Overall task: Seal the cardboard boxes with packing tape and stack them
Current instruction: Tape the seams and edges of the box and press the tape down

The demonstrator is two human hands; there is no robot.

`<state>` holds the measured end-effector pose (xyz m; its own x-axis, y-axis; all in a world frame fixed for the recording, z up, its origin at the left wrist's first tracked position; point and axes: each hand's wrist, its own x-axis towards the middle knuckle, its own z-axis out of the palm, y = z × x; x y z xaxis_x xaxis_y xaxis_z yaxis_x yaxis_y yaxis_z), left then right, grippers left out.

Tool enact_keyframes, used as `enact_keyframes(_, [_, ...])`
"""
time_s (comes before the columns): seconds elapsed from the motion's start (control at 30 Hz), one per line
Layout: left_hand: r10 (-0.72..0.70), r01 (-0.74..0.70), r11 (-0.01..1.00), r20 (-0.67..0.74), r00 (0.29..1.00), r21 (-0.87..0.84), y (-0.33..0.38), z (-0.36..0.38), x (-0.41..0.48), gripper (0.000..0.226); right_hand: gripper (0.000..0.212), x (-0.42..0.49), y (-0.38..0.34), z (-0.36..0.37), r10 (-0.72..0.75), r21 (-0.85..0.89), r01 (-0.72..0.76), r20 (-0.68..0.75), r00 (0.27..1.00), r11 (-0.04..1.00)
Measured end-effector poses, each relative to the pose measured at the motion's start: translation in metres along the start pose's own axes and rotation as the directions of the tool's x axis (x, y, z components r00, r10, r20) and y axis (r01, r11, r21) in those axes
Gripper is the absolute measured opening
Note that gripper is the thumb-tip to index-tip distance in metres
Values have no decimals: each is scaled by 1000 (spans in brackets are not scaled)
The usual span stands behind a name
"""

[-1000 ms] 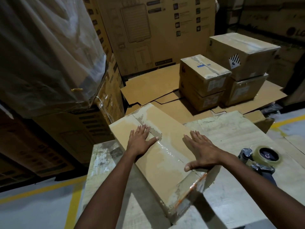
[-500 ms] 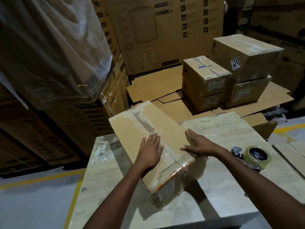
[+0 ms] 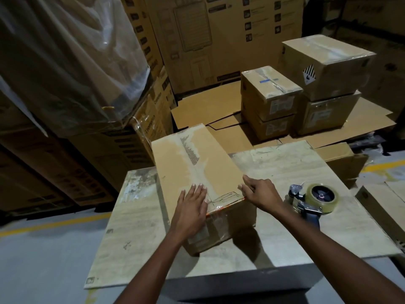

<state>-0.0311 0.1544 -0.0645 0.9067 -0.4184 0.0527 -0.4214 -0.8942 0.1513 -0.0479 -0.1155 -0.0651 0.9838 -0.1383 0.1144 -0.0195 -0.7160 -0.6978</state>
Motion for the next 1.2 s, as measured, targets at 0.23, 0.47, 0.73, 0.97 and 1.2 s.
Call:
enact_keyframes(0.23, [193, -192, 981, 24, 981, -19, -32, -3, 22, 57, 41, -34, 24, 4, -76, 133, 90, -108, 991, 987])
enact_keyframes(0.47, [281, -278, 960, 86, 956, -43, -49, -16, 41, 50, 42, -47, 22, 6, -103, 196, 116, -74, 992, 974])
enact_keyframes(0.73, [-28, 11, 995, -163, 986, -102, 39, -5, 34, 81, 31, -70, 85, -14, 372, 408, -215, -358, 857, 887])
enact_keyframes(0.97, [-39, 35, 996, -52, 998, -76, 113, 13, 44, 101, 40, -93, 172, -21, 866, 680, -551, -277, 417, 483])
enact_keyframes(1.2, [-86, 86, 996, -66, 994, -5, 120, 24, 47, 109, 77, -90, 222, -14, 857, 777, -629, 305, 415, 29])
